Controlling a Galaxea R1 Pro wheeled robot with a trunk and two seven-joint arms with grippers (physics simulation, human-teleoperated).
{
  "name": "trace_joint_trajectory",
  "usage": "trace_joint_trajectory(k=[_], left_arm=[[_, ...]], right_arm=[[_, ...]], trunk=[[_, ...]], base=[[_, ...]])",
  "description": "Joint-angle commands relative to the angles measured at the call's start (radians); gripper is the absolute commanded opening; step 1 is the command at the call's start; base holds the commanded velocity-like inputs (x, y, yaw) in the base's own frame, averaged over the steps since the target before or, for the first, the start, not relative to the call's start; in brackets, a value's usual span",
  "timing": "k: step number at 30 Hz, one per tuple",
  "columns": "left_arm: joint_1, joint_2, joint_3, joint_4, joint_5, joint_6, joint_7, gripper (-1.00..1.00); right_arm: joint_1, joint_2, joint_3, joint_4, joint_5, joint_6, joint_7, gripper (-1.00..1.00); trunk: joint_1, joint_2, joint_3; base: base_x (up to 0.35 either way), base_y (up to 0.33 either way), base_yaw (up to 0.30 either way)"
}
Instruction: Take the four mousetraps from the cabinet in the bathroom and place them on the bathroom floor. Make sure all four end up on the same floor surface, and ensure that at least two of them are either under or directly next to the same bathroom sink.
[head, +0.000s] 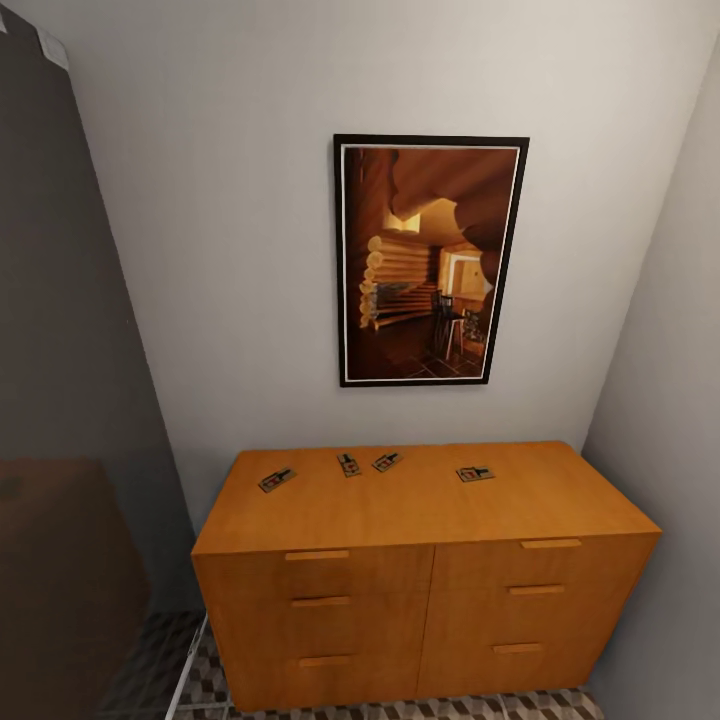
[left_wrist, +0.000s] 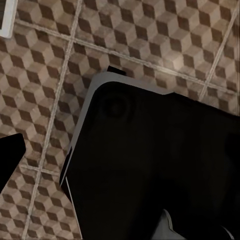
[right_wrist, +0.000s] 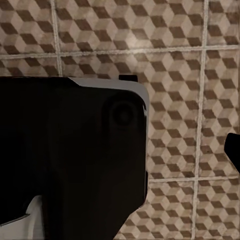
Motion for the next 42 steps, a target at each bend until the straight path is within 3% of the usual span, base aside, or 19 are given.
trace_joint_trajectory(k=[1, 9, 12, 13, 17, 18, 25, 26, 27, 34, 42], left_arm=[[0.0, 0.0, 0.006, -0.014, 0.0, 0.007, -0.002, 1.0], [0.0, -0.001, 0.004, -0.145, -0.001, 0.126, -0.002, 1.0], [0.0, -0.001, 0.002, -0.246, -0.003, 0.216, -0.001, 1.0], [0.0, -0.001, 0.002, -0.246, -0.003, 0.216, -0.001, 1.0], [0.001, -0.001, 0.002, -0.402, -0.005, 0.342, 0.0, 1.0], [0.001, -0.001, 0.002, -0.567, -0.007, 0.467, 0.003, 1.0], [0.001, -0.002, 0.001, -0.84, -0.014, 0.708, 0.021, 1.0], [0.001, -0.003, 0.001, -0.949, -0.018, 0.806, 0.039, 1.0], [0.001, -0.004, 0.001, -0.983, -0.019, 0.836, 0.045, 1.0], [0.001, -0.004, 0.004, -1.188, -0.022, 1.009, 0.074, 1.0], [0.001, -0.001, 0.006, -1.308, -0.021, 1.073, 0.08, 1.0]], right_arm=[[0.0, 0.0, 0.001, -0.016, 0.001, 0.0, 0.002, 1.0], [0.0, 0.0, 0.003, -0.111, 0.001, 0.011, 0.005, 1.0], [0.0, 0.0, 0.004, -0.153, 0.001, 0.029, 0.006, 1.0], [0.0, 0.0, 0.004, -0.153, 0.001, 0.029, 0.006, 1.0], [0.0, 0.0, 0.005, -0.21, 0.002, 0.085, 0.006, 1.0], [0.0, 0.0, 0.008, -0.282, 0.002, 0.16, 0.007, 1.0], [0.0, 0.003, 0.03, -0.468, 0.001, 0.301, 0.007, 1.0], [0.0, 0.004, 0.049, -0.57, 0.0, 0.381, 0.008, 1.0], [0.0, 0.005, 0.056, -0.605, 0.0, 0.412, 0.008, 1.0], [0.001, 0.006, 0.095, -0.839, -0.004, 0.63, 0.009, 1.0], [0.001, 0.006, 0.117, -1.049, -0.006, 0.809, 0.011, 1.0]], trunk=[[0.0, -0.001, 0.0], [0.0, -0.001, 0.0], [0.0, -0.001, 0.0], [0.0, -0.001, 0.0], [0.0, -0.001, 0.0], [0.0, -0.001, 0.0], [0.0, -0.001, 0.0], [0.0, -0.001, 0.0], [0.0, -0.001, 0.0], [0.0, -0.001, 0.0], [0.0, -0.001, 0.0]], base=[[0.0, 0.0, 0.0], [0.0, 0.0, 0.0], [0.0, 0.0, 0.0], [0.0, 0.0, 0.0], [0.0, 0.0, 0.0], [0.0, 0.0, 0.0], [0.0, 0.0, 0.0], [0.0, 0.0, 0.0], [0.0, 0.0, 0.0], [0.0, 0.0, 0.0], [0.0, 0.0, 0.0]])
